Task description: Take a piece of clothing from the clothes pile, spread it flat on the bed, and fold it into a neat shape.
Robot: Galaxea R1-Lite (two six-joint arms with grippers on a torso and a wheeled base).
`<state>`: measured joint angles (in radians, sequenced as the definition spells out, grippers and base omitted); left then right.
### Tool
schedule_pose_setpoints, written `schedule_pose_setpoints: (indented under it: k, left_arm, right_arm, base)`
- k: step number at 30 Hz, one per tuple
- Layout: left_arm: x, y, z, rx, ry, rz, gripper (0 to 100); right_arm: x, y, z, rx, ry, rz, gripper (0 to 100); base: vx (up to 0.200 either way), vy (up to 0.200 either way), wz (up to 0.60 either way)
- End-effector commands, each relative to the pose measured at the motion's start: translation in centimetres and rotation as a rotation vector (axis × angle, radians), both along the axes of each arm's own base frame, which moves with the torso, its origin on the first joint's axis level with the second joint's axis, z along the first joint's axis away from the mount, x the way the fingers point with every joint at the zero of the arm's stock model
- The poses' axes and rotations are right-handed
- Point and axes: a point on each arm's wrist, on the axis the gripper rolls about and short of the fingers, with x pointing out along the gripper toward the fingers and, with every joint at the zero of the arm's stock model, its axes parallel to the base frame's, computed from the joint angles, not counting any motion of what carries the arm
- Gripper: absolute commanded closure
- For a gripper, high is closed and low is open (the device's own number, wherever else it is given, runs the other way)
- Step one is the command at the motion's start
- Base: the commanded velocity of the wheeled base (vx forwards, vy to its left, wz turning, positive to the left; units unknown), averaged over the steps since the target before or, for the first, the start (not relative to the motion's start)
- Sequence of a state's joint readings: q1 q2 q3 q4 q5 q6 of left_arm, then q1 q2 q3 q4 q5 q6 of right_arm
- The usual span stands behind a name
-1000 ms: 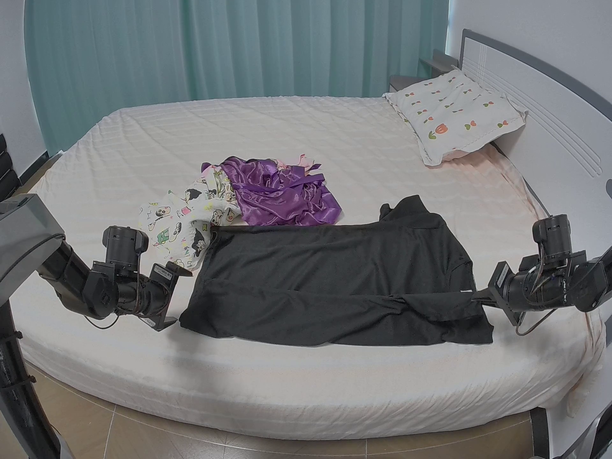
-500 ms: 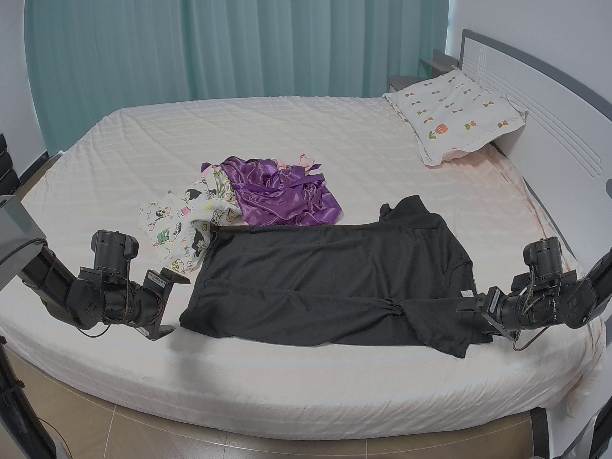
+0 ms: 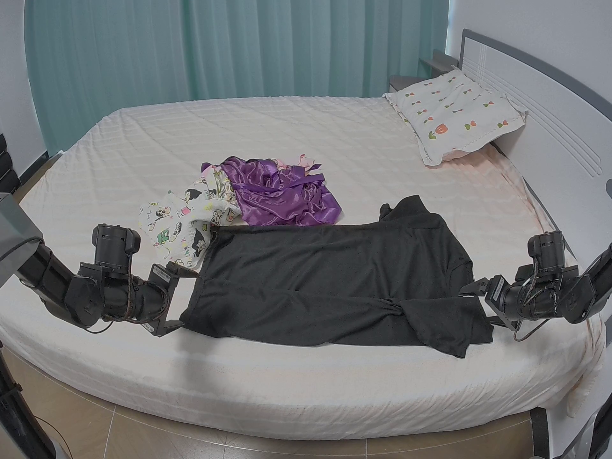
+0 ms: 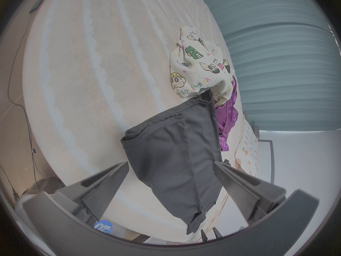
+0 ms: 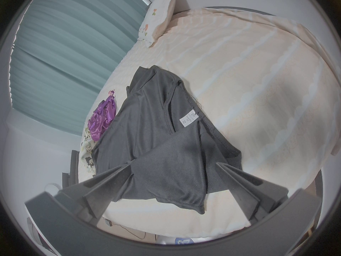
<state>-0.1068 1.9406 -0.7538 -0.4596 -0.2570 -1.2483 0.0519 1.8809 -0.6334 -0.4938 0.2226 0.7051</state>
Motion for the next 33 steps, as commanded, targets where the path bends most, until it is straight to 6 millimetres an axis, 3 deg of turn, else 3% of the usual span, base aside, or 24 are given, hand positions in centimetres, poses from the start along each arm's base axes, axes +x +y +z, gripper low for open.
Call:
schedule_pose_setpoints:
  k: [1, 10, 17, 24, 33]
  left_arm:
    - [-0.2, 0.1, 0.4, -0.015, -0.012, -0.013, 0]
    - [-0.2, 0.3, 0.3, -0.001, -0.011, 0.0, 0]
    - [1.1, 0.5, 0.1, 0.08, -0.061, -0.062, 0]
    - [2.2, 0.1, -2.1, 0.187, -0.055, -0.173, 0]
    - [3.7, 0.0, -3.7, 0.193, -0.037, -0.184, 0]
  right_arm:
    - [0.0, -0.5, -0.8, 0.015, 0.008, -0.023, 0]
    - [0.0, -1.1, -1.9, 0.035, -0.028, -0.025, 0]
    - [-0.4, -1.1, -1.9, 0.039, -0.03, -0.014, 0]
    - [-0.8, -1.3, -2.3, 0.05, -0.011, 0.001, 0]
    - [-0.6, -1.1, -2.5, 0.069, -0.007, 0.026, 0]
  base:
    - [0.2, 0.0, 0.0]
    - [0.2, 0.0, 0.0]
    - [0.0, 0.0, 0.0]
    - [0.0, 0.0, 0.0]
    - [0.0, 0.0, 0.0]
